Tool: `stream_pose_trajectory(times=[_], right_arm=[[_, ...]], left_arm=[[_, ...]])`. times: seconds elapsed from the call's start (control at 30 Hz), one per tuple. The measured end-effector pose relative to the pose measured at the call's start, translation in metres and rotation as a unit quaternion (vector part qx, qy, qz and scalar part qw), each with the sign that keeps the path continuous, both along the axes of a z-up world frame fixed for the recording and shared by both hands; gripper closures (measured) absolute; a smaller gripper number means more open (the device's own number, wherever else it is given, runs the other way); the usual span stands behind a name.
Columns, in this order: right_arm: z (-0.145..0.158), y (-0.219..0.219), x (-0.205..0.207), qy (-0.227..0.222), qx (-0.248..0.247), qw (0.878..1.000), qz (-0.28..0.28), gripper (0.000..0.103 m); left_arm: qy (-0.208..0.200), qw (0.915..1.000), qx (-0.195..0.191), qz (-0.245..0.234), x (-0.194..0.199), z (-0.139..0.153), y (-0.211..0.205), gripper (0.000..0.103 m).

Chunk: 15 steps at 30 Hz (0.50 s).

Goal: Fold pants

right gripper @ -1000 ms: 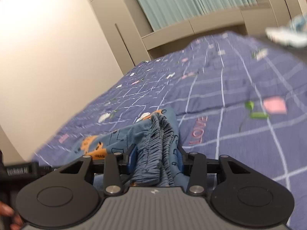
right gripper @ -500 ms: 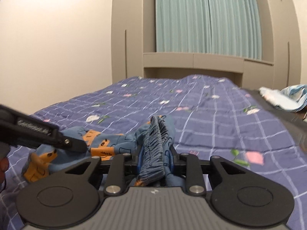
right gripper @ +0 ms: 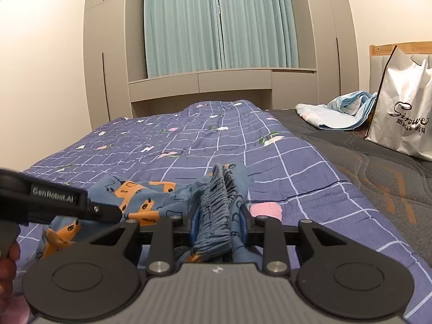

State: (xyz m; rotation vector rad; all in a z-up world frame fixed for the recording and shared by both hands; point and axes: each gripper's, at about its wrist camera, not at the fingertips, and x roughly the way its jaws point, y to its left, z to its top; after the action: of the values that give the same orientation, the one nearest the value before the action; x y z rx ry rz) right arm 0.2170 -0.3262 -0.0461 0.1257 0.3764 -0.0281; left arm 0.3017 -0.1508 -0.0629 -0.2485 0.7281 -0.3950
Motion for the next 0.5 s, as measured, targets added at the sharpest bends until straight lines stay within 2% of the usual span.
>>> stream_pose_trajectory(times=[0.1,0.13,0.33,0.37,0.5], right_arm=[[-0.001,-0.004,0.004,0.004,0.004,1.000,-0.005,0.059],[-0.001,-0.005,0.003,0.006,0.007,1.000,-0.008,0.055],[0.002,-0.013,-0.004,-0.002,0.018,1.000,-0.021,0.017],[0.004,-0.011,-0.006,-0.006,0.013,1.000,-0.022,0.013],[0.014,-0.004,-0.017,-0.018,-0.001,1.000,-0.023,0.003]], left_arm=[[0.000,1.0000,0.005,0.003,-0.003,0.001,0.004,0.040],[0.000,1.0000,0.009,0.004,-0.005,0.003,0.004,0.034],[-0.010,0.9997,0.014,0.017,-0.022,0.020,0.016,0.011],[-0.014,0.9996,0.013,0.019,-0.027,0.023,0.017,0.007],[-0.034,0.9991,0.011,0.022,-0.047,0.039,0.028,0.002]])
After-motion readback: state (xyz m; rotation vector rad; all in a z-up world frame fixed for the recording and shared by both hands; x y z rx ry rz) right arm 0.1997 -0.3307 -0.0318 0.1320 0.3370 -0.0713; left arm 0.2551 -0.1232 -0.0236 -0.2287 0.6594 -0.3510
